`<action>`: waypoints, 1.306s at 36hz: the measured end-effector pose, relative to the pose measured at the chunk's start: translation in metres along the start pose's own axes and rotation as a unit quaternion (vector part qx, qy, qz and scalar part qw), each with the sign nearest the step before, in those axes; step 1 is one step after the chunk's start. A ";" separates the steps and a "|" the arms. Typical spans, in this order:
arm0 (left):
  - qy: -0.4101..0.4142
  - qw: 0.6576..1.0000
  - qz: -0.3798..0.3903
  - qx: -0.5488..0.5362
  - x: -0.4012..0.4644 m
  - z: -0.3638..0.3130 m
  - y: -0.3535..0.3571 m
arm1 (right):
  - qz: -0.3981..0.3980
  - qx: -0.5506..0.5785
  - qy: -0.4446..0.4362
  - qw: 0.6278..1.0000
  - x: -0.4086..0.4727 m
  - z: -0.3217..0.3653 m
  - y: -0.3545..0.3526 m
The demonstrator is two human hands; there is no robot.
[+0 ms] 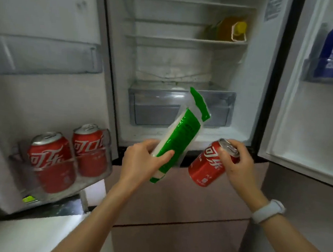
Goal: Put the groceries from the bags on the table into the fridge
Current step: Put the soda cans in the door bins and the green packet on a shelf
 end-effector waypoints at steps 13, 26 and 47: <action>0.055 0.953 -0.295 0.035 -0.006 -0.087 -0.094 | 0.132 0.188 -0.118 0.966 0.083 0.092 0.047; 0.057 0.871 -0.471 0.126 -0.012 -0.120 -0.201 | 0.132 0.355 -0.143 0.914 0.117 0.255 0.163; 0.024 0.879 -0.458 0.128 -0.039 -0.096 -0.238 | 0.356 -0.044 -0.213 0.909 0.104 0.288 0.267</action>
Point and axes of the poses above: each hand's wrist, its own x-axis towards the middle knuckle, its own y-axis out of the palm, z = x × y, the point moved 1 cm from there along x, towards the middle knuckle, and after that the axes turned 6 degrees about y, right-handed, at the moved point
